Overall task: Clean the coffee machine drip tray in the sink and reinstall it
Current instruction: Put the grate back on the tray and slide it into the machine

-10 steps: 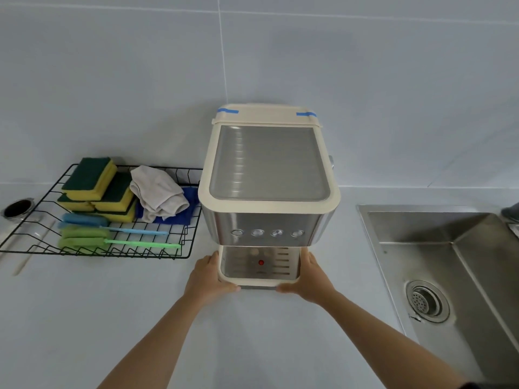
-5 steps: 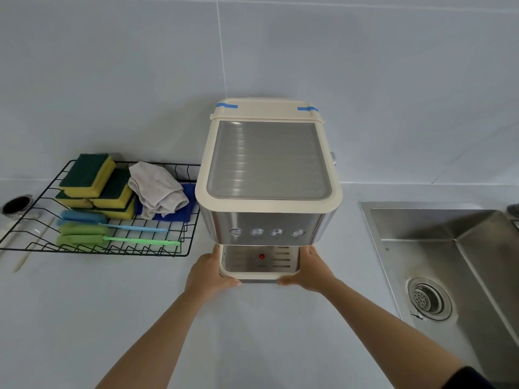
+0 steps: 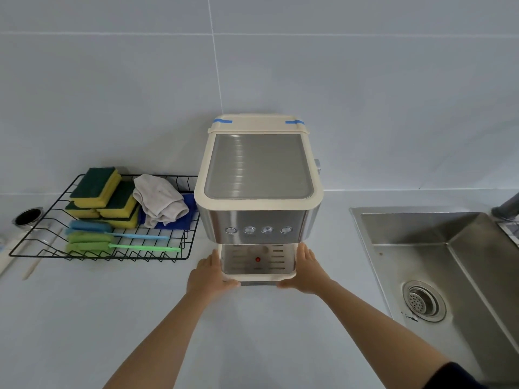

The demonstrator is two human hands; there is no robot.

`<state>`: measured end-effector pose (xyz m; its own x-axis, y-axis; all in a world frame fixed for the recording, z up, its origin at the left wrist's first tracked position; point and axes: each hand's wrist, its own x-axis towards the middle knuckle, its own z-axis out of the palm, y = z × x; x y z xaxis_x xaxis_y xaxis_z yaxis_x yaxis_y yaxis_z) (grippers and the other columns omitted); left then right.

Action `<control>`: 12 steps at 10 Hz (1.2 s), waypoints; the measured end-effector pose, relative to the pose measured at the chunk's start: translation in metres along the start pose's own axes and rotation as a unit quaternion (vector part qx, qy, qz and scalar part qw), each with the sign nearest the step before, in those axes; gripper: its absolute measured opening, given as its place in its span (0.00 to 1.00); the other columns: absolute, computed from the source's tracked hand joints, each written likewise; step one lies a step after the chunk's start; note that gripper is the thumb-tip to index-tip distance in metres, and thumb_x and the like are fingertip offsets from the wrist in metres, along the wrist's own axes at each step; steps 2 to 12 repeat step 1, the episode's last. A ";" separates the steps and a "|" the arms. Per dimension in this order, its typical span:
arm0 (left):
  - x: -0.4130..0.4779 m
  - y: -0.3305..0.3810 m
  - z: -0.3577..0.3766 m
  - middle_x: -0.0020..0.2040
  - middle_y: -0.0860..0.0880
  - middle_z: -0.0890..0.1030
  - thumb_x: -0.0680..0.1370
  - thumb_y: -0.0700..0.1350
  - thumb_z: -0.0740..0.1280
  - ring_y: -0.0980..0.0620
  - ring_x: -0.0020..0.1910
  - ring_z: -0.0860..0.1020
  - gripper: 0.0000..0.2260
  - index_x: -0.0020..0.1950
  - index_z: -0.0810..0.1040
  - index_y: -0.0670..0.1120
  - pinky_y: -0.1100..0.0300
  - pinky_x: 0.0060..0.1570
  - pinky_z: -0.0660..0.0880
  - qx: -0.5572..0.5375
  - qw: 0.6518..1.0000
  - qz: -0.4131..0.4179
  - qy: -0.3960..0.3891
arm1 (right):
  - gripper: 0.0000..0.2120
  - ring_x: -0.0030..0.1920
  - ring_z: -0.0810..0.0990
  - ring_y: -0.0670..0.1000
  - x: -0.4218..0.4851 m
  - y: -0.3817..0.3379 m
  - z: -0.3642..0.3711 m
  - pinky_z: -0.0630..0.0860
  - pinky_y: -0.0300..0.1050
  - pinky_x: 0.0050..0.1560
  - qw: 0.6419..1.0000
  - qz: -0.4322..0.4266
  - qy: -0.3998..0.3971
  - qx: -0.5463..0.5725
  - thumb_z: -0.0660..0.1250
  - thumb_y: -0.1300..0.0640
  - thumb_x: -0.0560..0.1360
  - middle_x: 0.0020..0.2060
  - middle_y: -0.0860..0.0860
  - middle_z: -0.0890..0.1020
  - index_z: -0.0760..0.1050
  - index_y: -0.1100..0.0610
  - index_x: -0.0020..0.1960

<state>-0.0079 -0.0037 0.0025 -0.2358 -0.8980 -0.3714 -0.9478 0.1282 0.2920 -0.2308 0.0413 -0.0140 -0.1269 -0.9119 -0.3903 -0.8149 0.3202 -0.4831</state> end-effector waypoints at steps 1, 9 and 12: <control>-0.013 0.005 0.000 0.74 0.45 0.59 0.70 0.59 0.66 0.46 0.72 0.60 0.44 0.74 0.46 0.41 0.52 0.65 0.67 0.004 0.999 -0.001 0.036 | 0.56 0.76 0.46 0.58 -0.014 0.004 -0.007 0.55 0.56 0.74 0.998 -0.039 0.009 -0.043 0.71 0.40 0.64 0.76 0.56 0.46 0.38 0.59 0.75; -0.013 0.005 0.000 0.74 0.45 0.59 0.70 0.59 0.66 0.46 0.72 0.60 0.44 0.74 0.46 0.41 0.52 0.65 0.67 0.004 0.999 -0.001 0.036 | 0.56 0.76 0.46 0.58 -0.014 0.004 -0.007 0.55 0.56 0.74 0.998 -0.039 0.009 -0.043 0.71 0.40 0.64 0.76 0.56 0.46 0.38 0.59 0.75; -0.013 0.005 0.000 0.74 0.45 0.59 0.70 0.59 0.66 0.46 0.72 0.60 0.44 0.74 0.46 0.41 0.52 0.65 0.67 0.004 0.999 -0.001 0.036 | 0.56 0.76 0.46 0.58 -0.014 0.004 -0.007 0.55 0.56 0.74 0.998 -0.039 0.009 -0.043 0.71 0.40 0.64 0.76 0.56 0.46 0.38 0.59 0.75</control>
